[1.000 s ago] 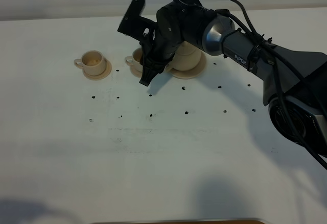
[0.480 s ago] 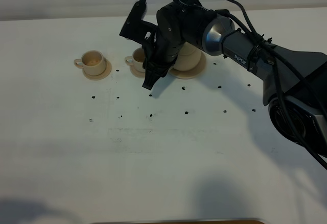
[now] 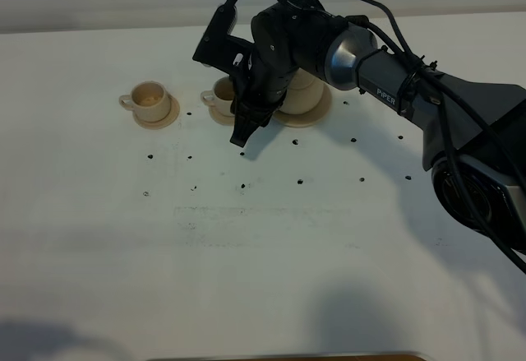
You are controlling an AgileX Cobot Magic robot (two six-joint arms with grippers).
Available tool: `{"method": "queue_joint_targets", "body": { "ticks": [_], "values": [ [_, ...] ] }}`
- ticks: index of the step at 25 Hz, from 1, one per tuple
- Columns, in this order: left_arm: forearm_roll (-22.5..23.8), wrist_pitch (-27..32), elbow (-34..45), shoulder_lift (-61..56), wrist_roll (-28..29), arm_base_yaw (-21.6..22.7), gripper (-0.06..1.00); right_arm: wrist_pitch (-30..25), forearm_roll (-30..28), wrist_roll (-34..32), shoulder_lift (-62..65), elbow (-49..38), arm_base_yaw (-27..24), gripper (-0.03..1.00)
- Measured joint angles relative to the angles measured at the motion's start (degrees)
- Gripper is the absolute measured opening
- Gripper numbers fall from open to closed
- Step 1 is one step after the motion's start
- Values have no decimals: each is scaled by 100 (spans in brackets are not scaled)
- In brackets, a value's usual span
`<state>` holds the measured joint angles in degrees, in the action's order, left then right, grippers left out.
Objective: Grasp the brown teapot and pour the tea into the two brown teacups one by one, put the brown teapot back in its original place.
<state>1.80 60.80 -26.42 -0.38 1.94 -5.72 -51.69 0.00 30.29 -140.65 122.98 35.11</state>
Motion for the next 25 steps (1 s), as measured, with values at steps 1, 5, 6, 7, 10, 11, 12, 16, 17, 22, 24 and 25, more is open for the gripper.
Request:
{"method": "queue_joint_targets", "body": {
  "ticks": [1,5,6,7,10,11,12,16,17,22,24,25],
  "values": [
    [0,0,0,0,0,0,7,63,0,0,0,0,0,37],
    [0,0,0,0,0,0,7,433,0,0,0,0,0,37],
    [0,0,0,0,0,0,7,513,0,0,0,0,0,37],
    [0,0,0,0,0,0,7,567,0,0,0,0,0,37],
    [0,0,0,0,0,0,7,646,0,0,0,0,0,37],
    [0,0,0,0,0,0,7,651,-30,0,-15,0,0,37],
    [0,0,0,0,0,0,7,650,-38,0,-51,0,0,37],
    [0,0,0,0,0,0,7,608,-38,0,-228,0,0,37],
    [0,0,0,0,0,0,7,603,-38,0,-247,0,0,37],
    [0,0,0,0,0,0,7,471,-36,19,-253,0,0,37],
    [0,0,0,0,0,0,7,384,-31,67,-253,0,0,37],
    [0,0,0,0,0,0,7,346,0,87,-253,0,0,37]
  ]
}}
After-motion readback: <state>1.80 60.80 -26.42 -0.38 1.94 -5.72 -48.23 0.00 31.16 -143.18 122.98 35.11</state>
